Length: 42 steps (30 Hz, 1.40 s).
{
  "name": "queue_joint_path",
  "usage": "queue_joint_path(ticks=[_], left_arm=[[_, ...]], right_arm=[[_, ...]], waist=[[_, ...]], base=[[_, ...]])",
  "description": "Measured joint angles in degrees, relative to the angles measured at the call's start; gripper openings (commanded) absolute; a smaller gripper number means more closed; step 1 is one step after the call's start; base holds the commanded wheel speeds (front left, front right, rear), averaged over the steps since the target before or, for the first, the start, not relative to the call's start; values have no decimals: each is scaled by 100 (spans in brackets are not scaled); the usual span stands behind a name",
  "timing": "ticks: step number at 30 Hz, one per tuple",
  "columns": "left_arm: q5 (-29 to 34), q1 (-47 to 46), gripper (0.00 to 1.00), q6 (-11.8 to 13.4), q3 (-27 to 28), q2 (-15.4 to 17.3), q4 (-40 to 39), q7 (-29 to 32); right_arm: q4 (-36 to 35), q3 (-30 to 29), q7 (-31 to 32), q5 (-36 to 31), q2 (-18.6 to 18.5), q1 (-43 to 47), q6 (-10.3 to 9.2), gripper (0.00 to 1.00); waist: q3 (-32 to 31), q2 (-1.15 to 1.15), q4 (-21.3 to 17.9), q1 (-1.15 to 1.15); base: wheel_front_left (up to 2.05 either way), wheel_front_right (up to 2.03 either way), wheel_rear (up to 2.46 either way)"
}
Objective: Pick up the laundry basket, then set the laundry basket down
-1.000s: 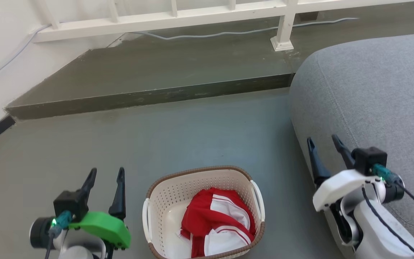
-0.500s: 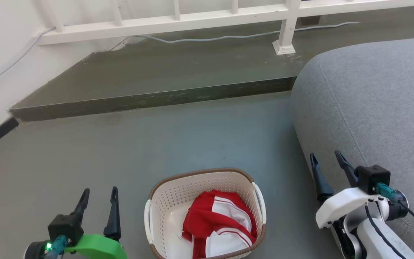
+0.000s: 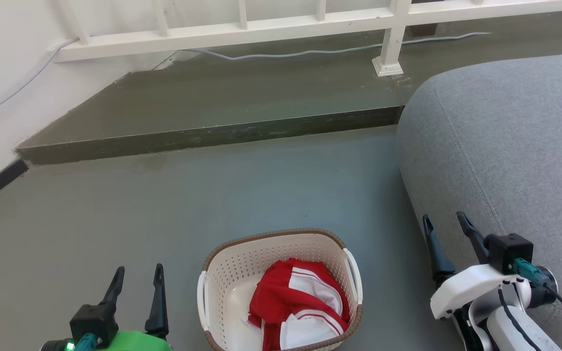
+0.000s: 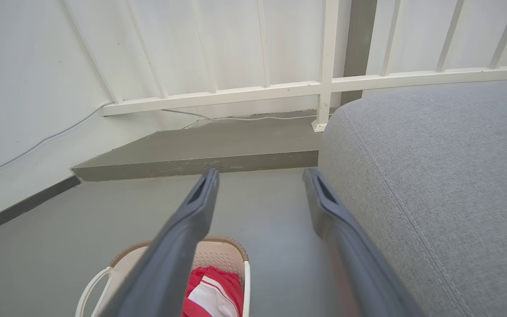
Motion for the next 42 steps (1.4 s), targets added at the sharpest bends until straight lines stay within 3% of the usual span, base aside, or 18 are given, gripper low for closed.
queue_joint_path(ticks=[29, 30, 42], left_arm=[[342, 240, 100, 9, 147, -181, -346, 26], [342, 241, 0, 24, 145, -187, -355, 29], [9, 314, 0, -38, 96, -259, -178, 32]], right_arm=[[-302, -121, 0, -65, 1, 166, -46, 100], [-314, -120, 1, -65, 2, 170, -46, 0], [-130, -180, 36, 289, 163, 386, 26, 0]], waist=[[25, 0, -10, 0], [26, 0, -8, 0], [25, 0, 33, 0]], base=[[0, 0, 0], [0, 0, 0], [0, 0, 0]])
